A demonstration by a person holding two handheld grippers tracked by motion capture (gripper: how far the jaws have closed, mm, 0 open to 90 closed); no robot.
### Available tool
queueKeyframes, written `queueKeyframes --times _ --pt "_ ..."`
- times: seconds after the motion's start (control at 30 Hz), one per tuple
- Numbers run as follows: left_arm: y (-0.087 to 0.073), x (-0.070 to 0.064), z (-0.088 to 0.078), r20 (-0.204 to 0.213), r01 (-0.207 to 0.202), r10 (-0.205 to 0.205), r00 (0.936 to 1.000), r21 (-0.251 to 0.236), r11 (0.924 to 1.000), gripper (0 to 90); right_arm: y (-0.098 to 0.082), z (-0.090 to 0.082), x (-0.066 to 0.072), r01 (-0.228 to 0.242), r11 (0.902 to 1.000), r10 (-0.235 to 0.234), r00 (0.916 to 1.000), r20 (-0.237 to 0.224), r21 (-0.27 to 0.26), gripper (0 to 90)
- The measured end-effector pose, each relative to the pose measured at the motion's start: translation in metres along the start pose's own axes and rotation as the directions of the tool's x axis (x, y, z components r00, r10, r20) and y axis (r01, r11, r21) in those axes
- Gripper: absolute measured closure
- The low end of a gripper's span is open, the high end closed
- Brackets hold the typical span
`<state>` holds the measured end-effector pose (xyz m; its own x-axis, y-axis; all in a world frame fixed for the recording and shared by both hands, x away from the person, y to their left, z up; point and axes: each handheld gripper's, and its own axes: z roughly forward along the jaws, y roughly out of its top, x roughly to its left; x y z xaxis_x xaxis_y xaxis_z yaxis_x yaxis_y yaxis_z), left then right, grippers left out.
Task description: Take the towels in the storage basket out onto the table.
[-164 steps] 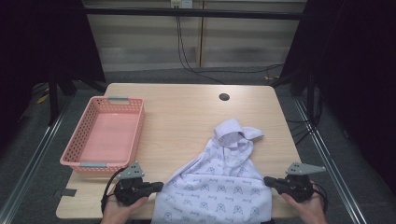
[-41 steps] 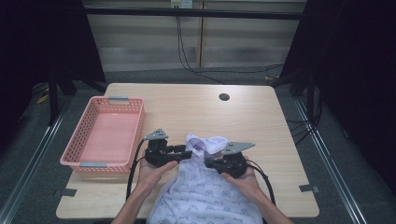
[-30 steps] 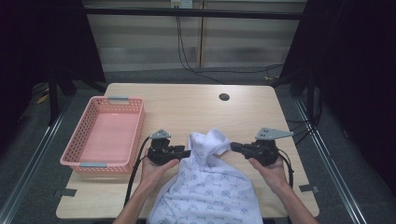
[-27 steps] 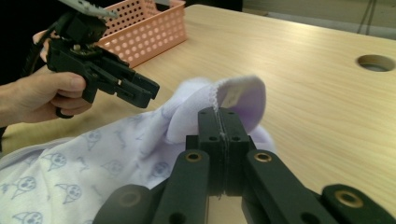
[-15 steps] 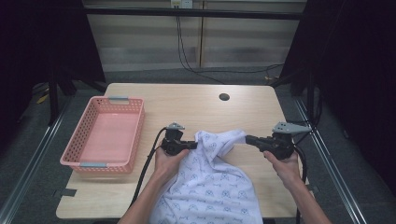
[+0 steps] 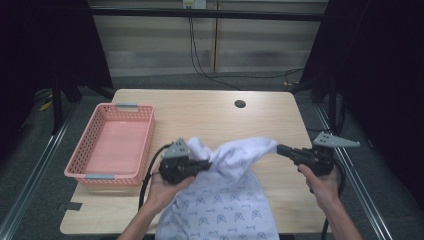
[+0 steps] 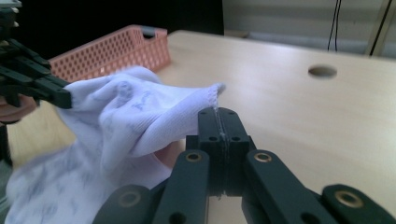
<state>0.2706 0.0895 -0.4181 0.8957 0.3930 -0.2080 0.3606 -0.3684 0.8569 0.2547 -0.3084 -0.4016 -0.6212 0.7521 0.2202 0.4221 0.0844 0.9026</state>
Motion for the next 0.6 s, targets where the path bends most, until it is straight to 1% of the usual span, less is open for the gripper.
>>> queueKeyframes --times 0.03,0.07,0.1,0.13,0.17,0.2,0.23,0.27,0.3,0.33,0.37,0.4,0.43,0.47,0.5,0.53,0.57,0.6 --pt "-0.009 -0.006 0.003 0.030 0.005 -0.006 0.9995 0.021 0.9998 87.1 -0.009 -0.004 0.001 -0.003 0.9999 0.003 1.0000 0.004 0.013 89.4" --pt "-0.018 -0.013 0.008 0.034 0.003 -0.004 0.9994 0.038 0.9993 87.1 -0.019 -0.007 0.002 -0.017 0.9993 0.017 0.9999 0.004 0.035 89.4" --pt "-0.026 -0.019 0.014 0.038 0.005 -0.007 0.9992 0.066 0.9978 87.1 -0.030 -0.011 0.003 -0.024 0.9976 0.024 0.9997 0.008 0.065 89.4" --pt "-0.039 -0.022 0.022 0.062 0.020 -0.027 0.9977 0.107 0.9941 87.0 -0.041 -0.013 0.003 -0.039 0.9951 0.038 0.9992 0.014 0.091 89.4" --pt "-0.045 -0.022 0.025 0.059 0.033 -0.040 0.9975 0.122 0.9920 86.2 -0.057 -0.016 0.002 -0.070 0.9909 0.070 0.9975 0.007 0.115 89.4" --pt "-0.051 -0.021 0.028 0.068 0.049 -0.059 0.9959 0.141 0.9887 84.9 -0.062 -0.017 0.001 -0.076 0.9885 0.074 0.9971 0.015 0.131 89.4" --pt "-0.054 -0.019 0.030 0.077 0.060 -0.073 0.9943 0.159 0.9854 82.9 -0.069 -0.017 0.000 -0.079 0.9849 0.076 0.9968 0.025 0.154 89.4" --pt "-0.056 -0.016 0.029 0.078 0.073 -0.087 0.9931 0.165 0.9836 79.3 -0.072 -0.017 -0.001 -0.082 0.9829 0.078 0.9965 0.030 0.165 89.4" --pt "-0.056 -0.015 0.026 0.079 0.081 -0.094 0.9924 0.154 0.9847 73.5 -0.075 -0.016 -0.002 -0.084 0.9815 0.079 0.9962 0.037 0.172 89.4" --pt "-0.053 -0.012 0.021 0.079 0.083 -0.095 0.9924 0.134 0.9875 68.1 -0.076 -0.016 -0.003 -0.078 0.9806 0.073 0.9967 0.037 0.180 89.4" --pt "-0.050 -0.008 0.016 0.073 0.091 -0.100 0.9924 0.110 0.9897 64.3 -0.076 -0.014 -0.003 -0.071 0.9800 0.065 0.9971 0.040 0.186 89.4" --pt "-0.043 0.001 0.010 0.054 0.100 -0.104 0.9931 0.077 0.9920 61.7 -0.076 -0.013 -0.003 -0.066 0.9795 0.060 0.9974 0.039 0.190 89.4" --pt "-0.038 0.010 0.006 0.052 0.113 -0.115 0.9920 0.044 0.9927 61.3 -0.075 -0.011 -0.004 -0.064 0.9797 0.059 0.9977 0.032 0.190 89.4" --pt "-0.033 0.017 0.005 0.048 0.122 -0.123 0.9912 0.027 0.9921 61.4 -0.075 -0.010 -0.004 -0.059 0.9789 0.053 0.9979 0.037 0.195 89.4" --pt "-0.026 0.027 0.005 0.044 0.132 -0.133 0.9901 0.025 0.9909 61.9 -0.074 -0.008 -0.005 -0.056 0.9801 0.049 0.9981 0.037 0.191 89.4" --pt "-0.022 0.037 0.008 0.027 0.135 -0.135 0.9905 0.019 0.9907 63.8 -0.073 -0.007 -0.005 -0.056 0.9803 0.050 0.9981 0.036 0.189 89.4" --pt "-0.018 0.046 0.013 0.000 0.139 -0.139 0.9903 0.033 0.9898 65.0 -0.073 -0.006 -0.006 -0.052 0.9805 0.045 0.9982 0.039 0.189 89.4" --pt "-0.018 0.057 0.019 -0.011 0.155 -0.155 0.9879 0.044 0.9869 64.8 -0.072 -0.005 -0.006 -0.056 0.9803 0.048 0.9978 0.046 0.190 89.4"
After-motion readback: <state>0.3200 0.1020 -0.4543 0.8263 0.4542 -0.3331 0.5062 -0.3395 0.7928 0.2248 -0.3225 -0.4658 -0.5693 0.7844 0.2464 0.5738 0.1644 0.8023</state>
